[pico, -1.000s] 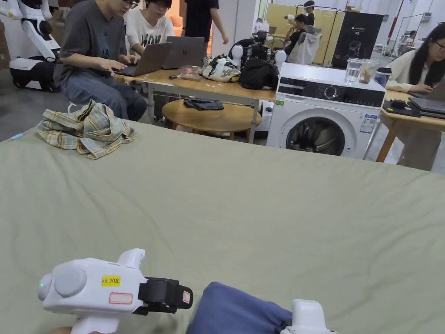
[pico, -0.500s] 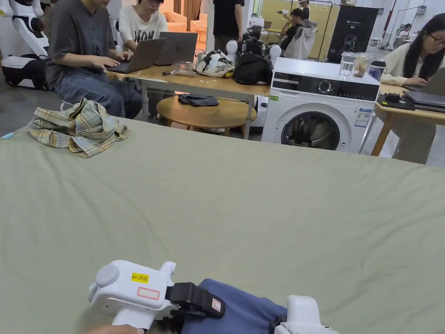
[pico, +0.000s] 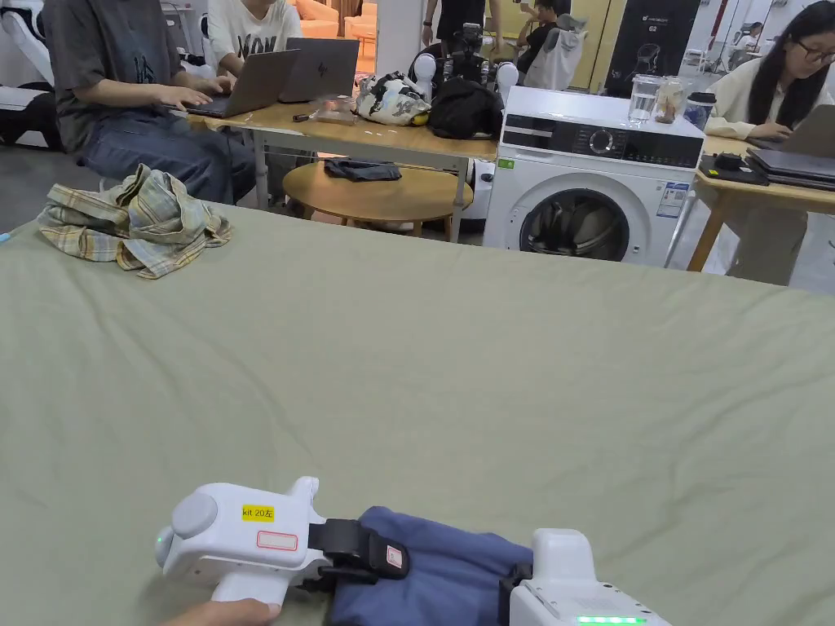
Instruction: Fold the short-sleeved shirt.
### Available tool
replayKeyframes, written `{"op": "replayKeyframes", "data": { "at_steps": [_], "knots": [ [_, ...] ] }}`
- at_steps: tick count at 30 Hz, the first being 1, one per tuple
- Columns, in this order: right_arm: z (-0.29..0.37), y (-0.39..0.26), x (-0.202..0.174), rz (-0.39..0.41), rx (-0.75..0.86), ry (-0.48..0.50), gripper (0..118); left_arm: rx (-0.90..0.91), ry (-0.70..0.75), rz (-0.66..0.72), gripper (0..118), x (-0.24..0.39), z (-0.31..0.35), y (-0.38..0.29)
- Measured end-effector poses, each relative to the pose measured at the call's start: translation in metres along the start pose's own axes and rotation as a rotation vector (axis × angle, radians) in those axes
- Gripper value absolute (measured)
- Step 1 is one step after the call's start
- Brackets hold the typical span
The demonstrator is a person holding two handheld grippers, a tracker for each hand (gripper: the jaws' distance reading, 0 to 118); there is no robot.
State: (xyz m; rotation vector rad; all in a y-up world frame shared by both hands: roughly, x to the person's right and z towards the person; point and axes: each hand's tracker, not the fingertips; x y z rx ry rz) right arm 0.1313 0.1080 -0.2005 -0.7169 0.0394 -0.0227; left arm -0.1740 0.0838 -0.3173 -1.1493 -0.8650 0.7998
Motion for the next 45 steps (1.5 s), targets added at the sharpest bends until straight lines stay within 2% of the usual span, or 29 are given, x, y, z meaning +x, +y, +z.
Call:
{"op": "replayKeyframes", "data": {
  "at_steps": [2, 6, 11, 17, 27, 34, 39, 45],
  "knots": [
    [0.006, 0.006, 0.000, -0.002, 0.023, 0.007, 0, -0.001, 0.010, 0.006, 20, 0.009, 0.006, 0.002],
    [0.016, 0.021, -0.005, 0.035, 0.165, -0.022, 0, 0.003, 0.034, 0.006, 20, 0.027, 0.031, 0.008],
    [0.022, 0.049, -0.017, 0.020, 0.341, 0.007, 0, 0.050, 0.084, -0.001, 20, 0.028, 0.091, 0.024],
    [0.031, 0.085, -0.063, 0.036, 0.469, 0.093, 0, 0.156, 0.197, -0.014, 20, 0.027, 0.195, 0.027],
    [0.005, 0.130, -0.193, 0.122, 0.478, 0.253, 0, 0.309, 0.477, 0.112, 20, -0.008, 0.365, 0.026],
    [-0.008, 0.140, -0.271, 0.201, 0.448, 0.345, 0, 0.361, 0.642, 0.191, 20, -0.027, 0.448, 0.030],
    [-0.014, 0.137, -0.295, 0.227, 0.432, 0.373, 0, 0.290, 0.790, 0.202, 20, -0.050, 0.456, 0.048],
    [-0.029, 0.132, -0.294, 0.252, 0.393, 0.358, 0, 0.210, 0.956, 0.210, 20, -0.083, 0.426, 0.063]
  ]
}}
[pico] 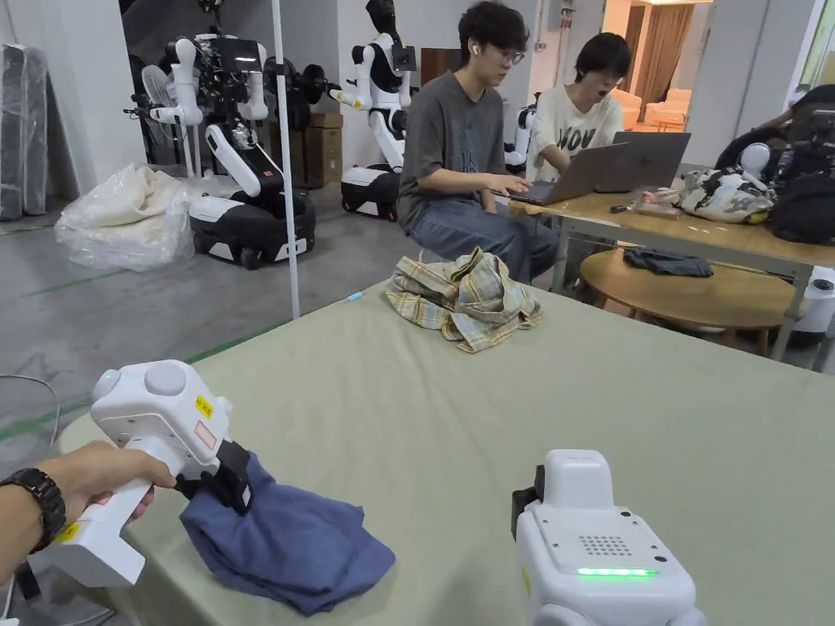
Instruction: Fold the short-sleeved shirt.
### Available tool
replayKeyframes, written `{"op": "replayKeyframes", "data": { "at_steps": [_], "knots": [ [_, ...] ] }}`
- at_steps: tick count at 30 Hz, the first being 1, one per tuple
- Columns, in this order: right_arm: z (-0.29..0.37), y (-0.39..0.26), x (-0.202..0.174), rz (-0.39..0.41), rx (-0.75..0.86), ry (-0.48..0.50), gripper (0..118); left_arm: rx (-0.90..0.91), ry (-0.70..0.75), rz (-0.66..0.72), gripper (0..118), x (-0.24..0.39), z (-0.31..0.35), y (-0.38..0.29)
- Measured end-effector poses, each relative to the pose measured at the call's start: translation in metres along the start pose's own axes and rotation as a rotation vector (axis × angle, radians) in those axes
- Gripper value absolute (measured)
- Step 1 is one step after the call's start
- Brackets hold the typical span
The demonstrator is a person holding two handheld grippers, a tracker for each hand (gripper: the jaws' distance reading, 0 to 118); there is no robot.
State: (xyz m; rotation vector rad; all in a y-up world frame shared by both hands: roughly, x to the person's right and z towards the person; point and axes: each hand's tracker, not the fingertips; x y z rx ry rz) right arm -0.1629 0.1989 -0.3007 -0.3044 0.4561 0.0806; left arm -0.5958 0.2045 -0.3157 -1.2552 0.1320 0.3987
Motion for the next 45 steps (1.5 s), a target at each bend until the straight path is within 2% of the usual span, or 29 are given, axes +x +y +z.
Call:
{"op": "replayKeyframes", "data": {
  "at_steps": [2, 4, 5, 9, 11, 15, 20, 23, 29, 36, 41, 42, 43, 44, 45],
  "knots": [
    [0.001, -0.002, 0.004, -0.004, -0.006, -0.007, 0, 0.015, 0.033, -0.024, 28, 0.004, -0.008, 0.002],
    [0.000, -0.003, 0.010, -0.007, -0.010, -0.015, 0, 0.031, 0.091, -0.046, 54, 0.010, -0.007, 0.004],
    [0.003, -0.004, 0.012, -0.008, -0.012, -0.019, 0, 0.053, 0.128, -0.062, 57, 0.014, -0.004, 0.004],
    [0.006, -0.005, 0.023, -0.014, -0.014, -0.032, 0, 0.096, 0.163, -0.111, 57, 0.020, 0.019, 0.007],
    [0.009, -0.006, 0.029, -0.021, -0.013, -0.041, 0, 0.180, 0.190, -0.131, 57, 0.022, 0.038, 0.006],
    [0.017, -0.009, 0.042, -0.043, -0.010, -0.056, 0, 0.289, 0.145, -0.163, 57, 0.042, 0.056, -0.005],
    [0.032, -0.012, 0.068, -0.065, -0.004, -0.098, 0, 0.410, -0.037, -0.262, 57, 0.098, 0.043, -0.048],
    [0.043, -0.015, 0.092, -0.071, -0.004, -0.145, 0, 0.487, -0.094, -0.291, 57, 0.144, 0.018, -0.078],
    [0.073, -0.020, 0.147, -0.082, -0.001, -0.259, 0, 0.705, -0.162, -0.347, 57, 0.231, -0.022, -0.131],
    [0.123, -0.030, 0.212, -0.115, 0.038, -0.403, 0, 0.943, -0.191, -0.392, 57, 0.327, -0.026, -0.171],
    [0.160, -0.036, 0.252, -0.158, 0.098, -0.500, 0, 1.065, -0.178, -0.411, 45, 0.374, -0.014, -0.187],
    [0.166, -0.038, 0.257, -0.164, 0.107, -0.524, 0, 1.073, -0.173, -0.427, 39, 0.384, -0.012, -0.189],
    [0.173, -0.040, 0.262, -0.167, 0.118, -0.527, 0, 1.083, -0.162, -0.440, 24, 0.391, -0.011, -0.190],
    [0.179, -0.042, 0.267, -0.176, 0.126, -0.543, 0, 1.094, -0.152, -0.447, 15, 0.396, -0.009, -0.192],
    [0.183, -0.043, 0.270, -0.182, 0.131, -0.559, 0, 1.094, -0.155, -0.449, 10, 0.398, -0.008, -0.193]
  ]
}}
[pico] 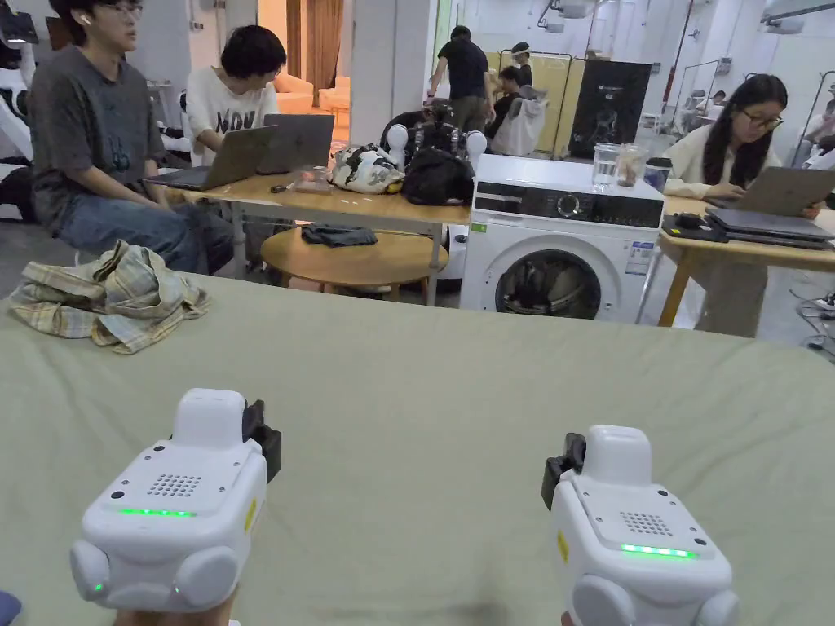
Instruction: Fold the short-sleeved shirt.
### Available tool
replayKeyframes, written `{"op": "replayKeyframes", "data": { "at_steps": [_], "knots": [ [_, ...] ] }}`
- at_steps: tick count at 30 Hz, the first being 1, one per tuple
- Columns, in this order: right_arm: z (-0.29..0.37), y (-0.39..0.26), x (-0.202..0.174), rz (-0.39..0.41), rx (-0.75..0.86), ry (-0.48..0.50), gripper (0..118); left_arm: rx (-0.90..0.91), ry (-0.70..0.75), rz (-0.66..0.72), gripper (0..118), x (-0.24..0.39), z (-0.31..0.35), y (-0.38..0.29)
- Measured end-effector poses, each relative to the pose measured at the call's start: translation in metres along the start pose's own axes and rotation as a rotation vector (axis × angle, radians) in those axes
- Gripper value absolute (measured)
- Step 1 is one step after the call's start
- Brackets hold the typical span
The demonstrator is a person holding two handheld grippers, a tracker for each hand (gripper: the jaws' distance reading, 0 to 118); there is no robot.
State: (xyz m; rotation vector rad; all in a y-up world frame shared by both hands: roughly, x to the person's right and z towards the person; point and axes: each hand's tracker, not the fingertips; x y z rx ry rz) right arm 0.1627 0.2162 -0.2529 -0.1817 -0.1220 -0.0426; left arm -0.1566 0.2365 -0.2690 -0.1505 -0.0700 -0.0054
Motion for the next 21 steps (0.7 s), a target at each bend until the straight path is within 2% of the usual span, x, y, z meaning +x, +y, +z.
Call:
{"op": "replayKeyframes", "data": {
  "at_steps": [2, 8, 21],
  "knots": [
    [0.004, -0.001, 0.011, -0.022, 0.003, -0.021, 0, 0.014, -0.014, -0.013, 0, 0.009, 0.002, 0.002],
    [0.009, -0.002, 0.028, -0.042, 0.013, -0.046, 0, 0.006, -0.037, -0.059, 0, 0.022, 0.002, -0.003],
    [0.006, -0.002, 0.025, -0.026, 0.032, -0.044, 0, 0.001, -0.065, -0.088, 0, 0.027, 0.003, -0.008]
  ]
}}
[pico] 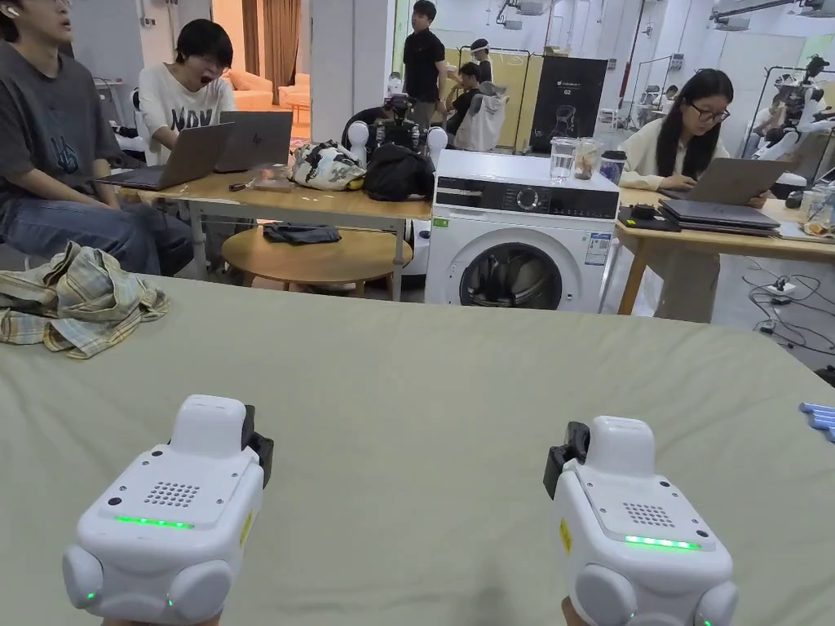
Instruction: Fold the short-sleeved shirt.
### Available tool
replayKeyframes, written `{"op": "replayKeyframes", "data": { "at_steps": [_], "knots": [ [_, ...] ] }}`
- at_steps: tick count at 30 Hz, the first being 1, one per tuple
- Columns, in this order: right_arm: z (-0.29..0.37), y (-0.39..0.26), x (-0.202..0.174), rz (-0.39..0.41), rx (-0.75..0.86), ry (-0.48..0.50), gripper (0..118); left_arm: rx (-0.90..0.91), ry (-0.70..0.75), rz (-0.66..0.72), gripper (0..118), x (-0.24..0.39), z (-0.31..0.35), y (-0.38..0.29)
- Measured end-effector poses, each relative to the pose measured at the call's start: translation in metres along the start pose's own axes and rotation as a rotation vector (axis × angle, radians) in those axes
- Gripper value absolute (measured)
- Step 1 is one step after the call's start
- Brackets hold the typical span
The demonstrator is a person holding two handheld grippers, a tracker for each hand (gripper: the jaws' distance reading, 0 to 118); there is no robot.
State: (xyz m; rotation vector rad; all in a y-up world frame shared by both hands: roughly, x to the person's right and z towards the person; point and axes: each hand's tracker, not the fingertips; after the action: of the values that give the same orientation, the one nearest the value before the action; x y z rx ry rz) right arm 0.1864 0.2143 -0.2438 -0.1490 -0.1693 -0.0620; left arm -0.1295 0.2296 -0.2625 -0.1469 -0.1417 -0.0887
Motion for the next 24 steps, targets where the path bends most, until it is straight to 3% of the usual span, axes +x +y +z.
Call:
{"op": "replayKeyframes", "data": {
  "at_steps": [18, 20, 21, 22, 24],
  "knots": [
    [-0.006, 0.002, 0.002, 0.001, -0.003, -0.009, 0, 0.017, 0.014, 0.023, 0, -0.002, -0.006, 0.004],
    [-0.007, 0.003, 0.002, 0.004, -0.003, -0.018, 0, -0.002, 0.005, 0.012, 14, -0.003, -0.010, 0.005],
    [-0.008, 0.003, 0.002, 0.008, -0.003, -0.027, 4, -0.007, 0.002, 0.010, 27, -0.003, -0.011, 0.004],
    [-0.009, 0.003, 0.003, 0.010, -0.003, -0.027, 21, -0.014, 0.005, 0.008, 42, -0.003, -0.012, 0.005],
    [-0.011, 0.004, 0.005, 0.007, -0.011, -0.024, 63, -0.017, 0.014, 0.015, 57, -0.004, -0.014, 0.003]
  ]
}}
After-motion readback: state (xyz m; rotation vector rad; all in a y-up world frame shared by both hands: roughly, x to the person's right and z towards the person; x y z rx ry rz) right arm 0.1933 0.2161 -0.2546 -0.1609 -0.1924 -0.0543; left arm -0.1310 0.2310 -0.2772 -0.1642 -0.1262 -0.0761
